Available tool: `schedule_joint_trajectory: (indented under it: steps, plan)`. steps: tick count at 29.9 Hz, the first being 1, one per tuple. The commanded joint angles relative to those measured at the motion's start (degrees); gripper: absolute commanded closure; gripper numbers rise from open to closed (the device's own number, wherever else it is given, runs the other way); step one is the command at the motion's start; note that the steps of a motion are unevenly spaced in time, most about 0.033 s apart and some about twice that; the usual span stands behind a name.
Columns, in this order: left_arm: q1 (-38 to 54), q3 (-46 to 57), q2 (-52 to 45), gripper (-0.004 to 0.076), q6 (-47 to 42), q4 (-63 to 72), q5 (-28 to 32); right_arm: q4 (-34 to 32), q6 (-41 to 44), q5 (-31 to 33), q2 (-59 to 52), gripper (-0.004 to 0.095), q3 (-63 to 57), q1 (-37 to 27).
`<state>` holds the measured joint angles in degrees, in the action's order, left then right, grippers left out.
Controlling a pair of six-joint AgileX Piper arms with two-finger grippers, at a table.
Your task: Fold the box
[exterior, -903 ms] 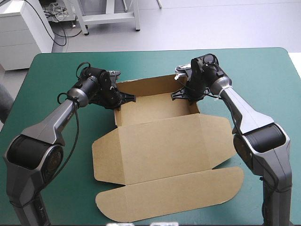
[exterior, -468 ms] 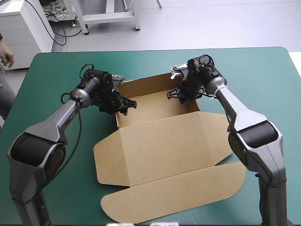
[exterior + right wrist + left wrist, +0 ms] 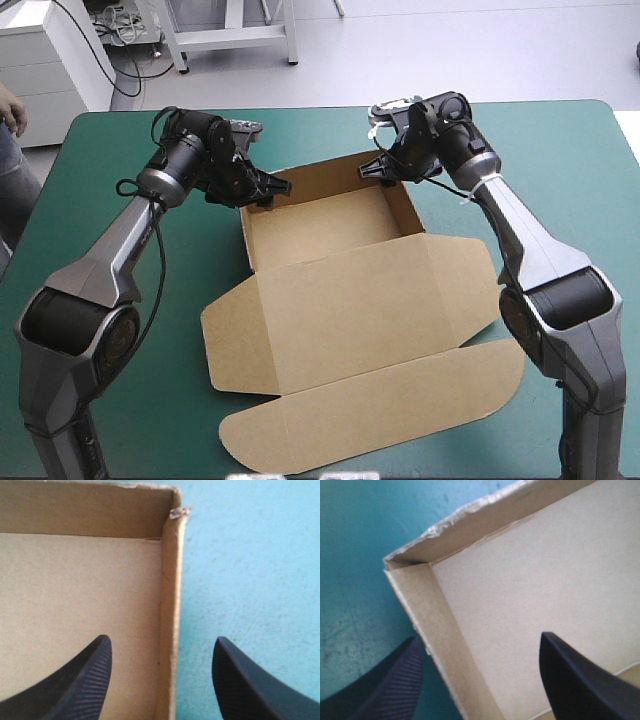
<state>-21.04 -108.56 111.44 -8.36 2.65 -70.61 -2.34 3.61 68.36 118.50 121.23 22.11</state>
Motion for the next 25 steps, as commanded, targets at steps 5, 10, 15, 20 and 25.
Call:
schedule_joint_trajectory:
  steps: [5,10,15,20,25]
  plan:
    - [-0.4,-5.3,-13.7,0.0246,0.1,-3.1,-2.5,-3.6,-0.3,-1.3,-12.8,0.0351,2.2,0.0]
    - [-0.4,-5.3,-23.0,0.025,3.3,-3.6,-2.5,-3.6,-0.3,-1.3,-18.4,0.0351,2.2,0.0]
    - [-0.4,-5.3,-31.7,0.025,5.1,-3.7,-2.5,-3.2,-0.3,-1.3,-22.6,0.0351,2.2,0.0]
    - [-0.4,-4.6,-37.7,0.0281,8.4,-3.4,-2.5,-3.2,-0.3,-1.3,-24.6,0.0351,2.2,0.0]
    - [-0.4,3.7,-44.5,0.0498,13.6,-1.2,-2.5,-3.2,-0.3,-1.3,-23.0,0.0351,2.2,0.0]
